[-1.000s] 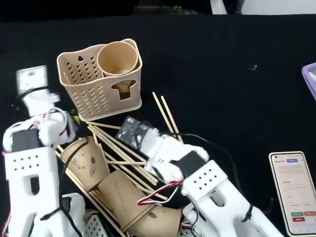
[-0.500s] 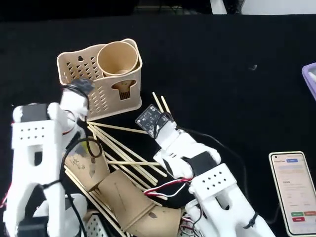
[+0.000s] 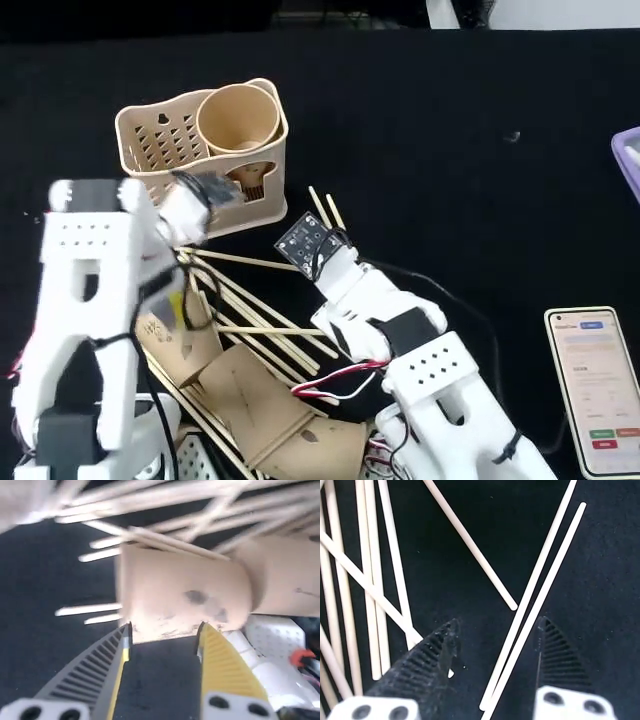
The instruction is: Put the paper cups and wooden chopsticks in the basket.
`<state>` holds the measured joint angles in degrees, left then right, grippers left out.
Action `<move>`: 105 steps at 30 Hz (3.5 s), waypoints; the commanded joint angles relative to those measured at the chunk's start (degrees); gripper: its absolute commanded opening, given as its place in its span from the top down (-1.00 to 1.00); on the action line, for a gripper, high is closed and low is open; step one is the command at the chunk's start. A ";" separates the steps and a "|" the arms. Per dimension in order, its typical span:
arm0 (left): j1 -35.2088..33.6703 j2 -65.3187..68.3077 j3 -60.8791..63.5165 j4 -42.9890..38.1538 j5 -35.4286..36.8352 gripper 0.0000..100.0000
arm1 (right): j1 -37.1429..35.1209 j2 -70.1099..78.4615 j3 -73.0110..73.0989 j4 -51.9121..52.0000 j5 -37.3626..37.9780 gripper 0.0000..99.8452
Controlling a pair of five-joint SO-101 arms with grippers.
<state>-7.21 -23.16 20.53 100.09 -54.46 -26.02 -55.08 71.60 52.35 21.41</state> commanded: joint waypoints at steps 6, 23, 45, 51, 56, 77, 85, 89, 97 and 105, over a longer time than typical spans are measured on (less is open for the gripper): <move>-6.64 9.23 -5.85 0.53 -6.59 0.53 | 1.14 -1.63 -0.40 -1.05 -0.09 0.50; -6.37 21.36 -9.27 -1.49 -13.19 0.53 | 1.14 -1.63 -0.31 -1.14 -0.09 0.50; -6.99 3.08 1.89 0.79 -12.92 0.94 | 5.80 -1.54 -0.40 -3.78 -0.09 0.50; -9.10 -9.05 4.26 0.79 -12.84 0.94 | 5.89 -1.54 -0.40 -3.96 -0.09 0.50; -11.12 -17.41 5.76 0.79 -10.37 0.94 | 5.89 -1.54 -0.40 -4.04 -0.53 0.50; -45.85 -21.36 11.30 -18.90 -22.24 0.94 | 6.51 -1.63 -0.40 -3.96 -0.62 0.50; -51.38 -20.75 16.66 -36.40 -9.14 0.60 | 6.51 -1.63 -0.40 -4.04 -0.62 0.50; -54.37 -20.57 17.01 -39.30 -5.10 0.60 | 6.51 -1.63 -0.31 -4.04 -0.62 0.50; -55.69 -9.93 30.29 -66.11 2.20 0.60 | 6.51 -1.63 -0.31 -3.87 -0.62 0.50; -47.87 -6.86 18.59 -36.66 1.76 0.60 | 6.42 -1.71 0.04 -4.13 -0.62 0.50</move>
<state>-60.13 -29.23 49.63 44.44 -52.97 -21.10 -55.08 72.04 49.36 21.41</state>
